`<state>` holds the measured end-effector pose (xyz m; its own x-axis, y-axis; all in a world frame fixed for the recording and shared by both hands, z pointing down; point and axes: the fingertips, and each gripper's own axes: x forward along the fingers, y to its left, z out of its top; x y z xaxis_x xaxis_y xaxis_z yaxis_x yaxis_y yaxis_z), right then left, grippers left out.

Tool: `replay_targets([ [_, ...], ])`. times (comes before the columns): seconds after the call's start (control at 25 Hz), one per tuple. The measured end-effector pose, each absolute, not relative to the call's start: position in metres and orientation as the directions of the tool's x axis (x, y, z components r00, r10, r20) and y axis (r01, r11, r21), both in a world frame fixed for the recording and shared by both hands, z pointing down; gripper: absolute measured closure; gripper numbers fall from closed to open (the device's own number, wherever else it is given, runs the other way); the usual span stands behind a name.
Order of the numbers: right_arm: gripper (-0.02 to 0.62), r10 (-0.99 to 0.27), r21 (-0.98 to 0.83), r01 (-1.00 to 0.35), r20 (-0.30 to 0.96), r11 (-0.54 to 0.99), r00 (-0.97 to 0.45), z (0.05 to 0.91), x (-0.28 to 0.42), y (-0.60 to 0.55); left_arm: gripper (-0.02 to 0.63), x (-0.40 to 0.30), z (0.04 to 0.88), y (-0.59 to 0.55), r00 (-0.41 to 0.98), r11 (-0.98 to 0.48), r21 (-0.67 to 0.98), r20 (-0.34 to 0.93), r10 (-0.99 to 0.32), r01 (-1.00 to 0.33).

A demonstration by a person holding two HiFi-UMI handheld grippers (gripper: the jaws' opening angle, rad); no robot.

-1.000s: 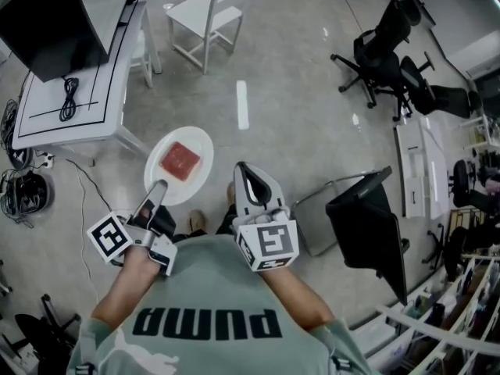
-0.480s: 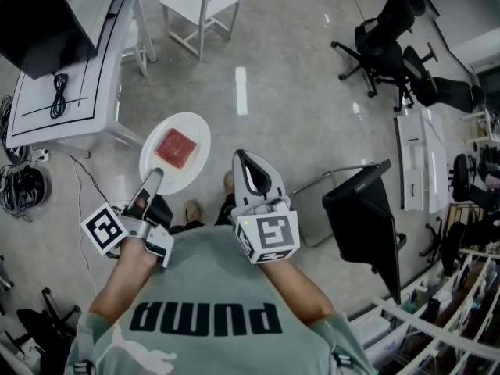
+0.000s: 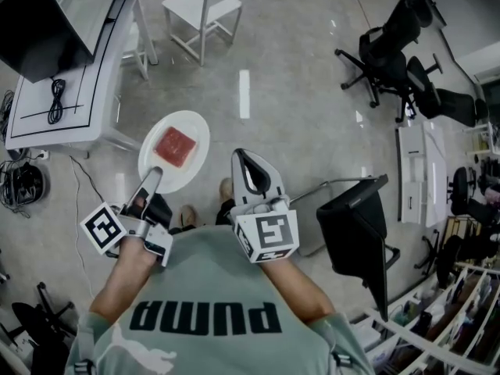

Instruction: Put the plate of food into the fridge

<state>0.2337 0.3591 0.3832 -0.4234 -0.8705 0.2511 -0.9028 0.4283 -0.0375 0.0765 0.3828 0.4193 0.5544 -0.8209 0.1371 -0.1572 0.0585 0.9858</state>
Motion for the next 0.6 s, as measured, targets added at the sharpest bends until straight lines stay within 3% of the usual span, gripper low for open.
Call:
replay_targets([
  [0.6,0.591,-0.839,-0.065,-0.867,0.224,0.495,-0.496,0.38,0.261,0.294,0.569,0.11,0.408,0.327,0.502,0.057,0.98,0.147,-0.852,-0.19],
])
